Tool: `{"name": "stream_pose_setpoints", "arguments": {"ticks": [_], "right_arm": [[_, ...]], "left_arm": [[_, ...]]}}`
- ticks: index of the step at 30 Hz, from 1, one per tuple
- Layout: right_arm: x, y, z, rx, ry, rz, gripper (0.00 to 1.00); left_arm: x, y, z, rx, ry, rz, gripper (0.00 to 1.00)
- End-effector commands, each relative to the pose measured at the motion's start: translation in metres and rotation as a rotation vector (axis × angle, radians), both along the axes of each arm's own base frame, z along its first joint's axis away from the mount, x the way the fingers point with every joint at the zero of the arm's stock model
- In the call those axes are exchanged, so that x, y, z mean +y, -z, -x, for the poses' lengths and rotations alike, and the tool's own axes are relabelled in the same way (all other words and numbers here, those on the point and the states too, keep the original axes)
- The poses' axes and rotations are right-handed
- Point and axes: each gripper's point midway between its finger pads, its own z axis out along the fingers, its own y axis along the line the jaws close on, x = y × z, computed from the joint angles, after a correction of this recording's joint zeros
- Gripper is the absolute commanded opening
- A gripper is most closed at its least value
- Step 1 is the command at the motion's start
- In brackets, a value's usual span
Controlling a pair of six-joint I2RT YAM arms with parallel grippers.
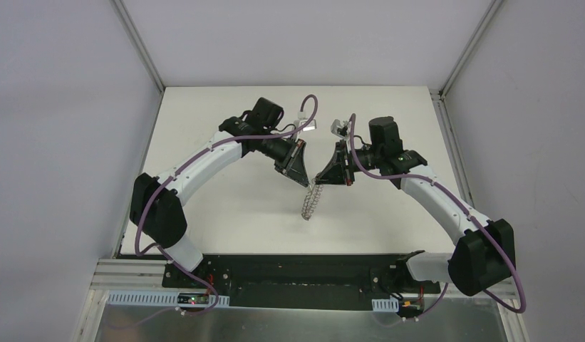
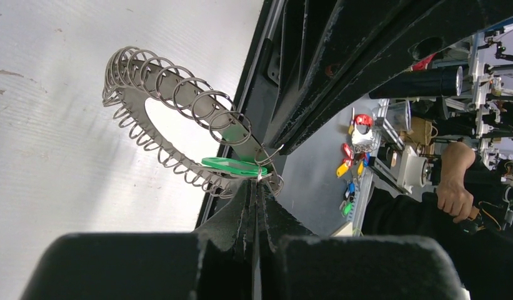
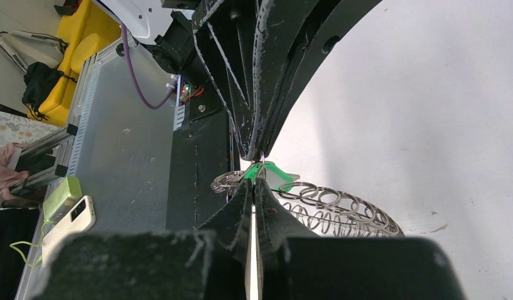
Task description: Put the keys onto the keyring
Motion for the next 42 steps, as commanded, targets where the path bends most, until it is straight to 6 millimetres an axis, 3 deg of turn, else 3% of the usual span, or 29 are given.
{"name": "stream_pose_setpoints", "arguments": {"ticks": [1,20,30,37,42], "right_arm": [[0.000,-0.024,0.006,-0.064,-0.024,-0.067,0.00],[-0.005,-0.035,0.002,-0.097,-0.004,-0.088,0.00],[-0.005,-0.032,0.007,-0.089,-0.037,-0.101,0.00],[-0.005,-0.034,0.014,-0.064,-0.080,-0.122,0.00],[-0.004,-0.035,0.017,-0.056,-0.097,-0.135,0.00]], "left_arm": [[-0.004,-0.004,-0.002,0.024,0.014,0.052,0.00],[-0.008,0.005,0.000,0.115,0.020,0.053,0.00],[0.002,-0.013,0.001,-0.024,0.056,0.056,0.33],[0.017,-0.035,-0.006,-0.283,0.137,0.031,0.40],[0.014,-0.040,-0.005,-0.454,0.235,0.090,0.46]]}}
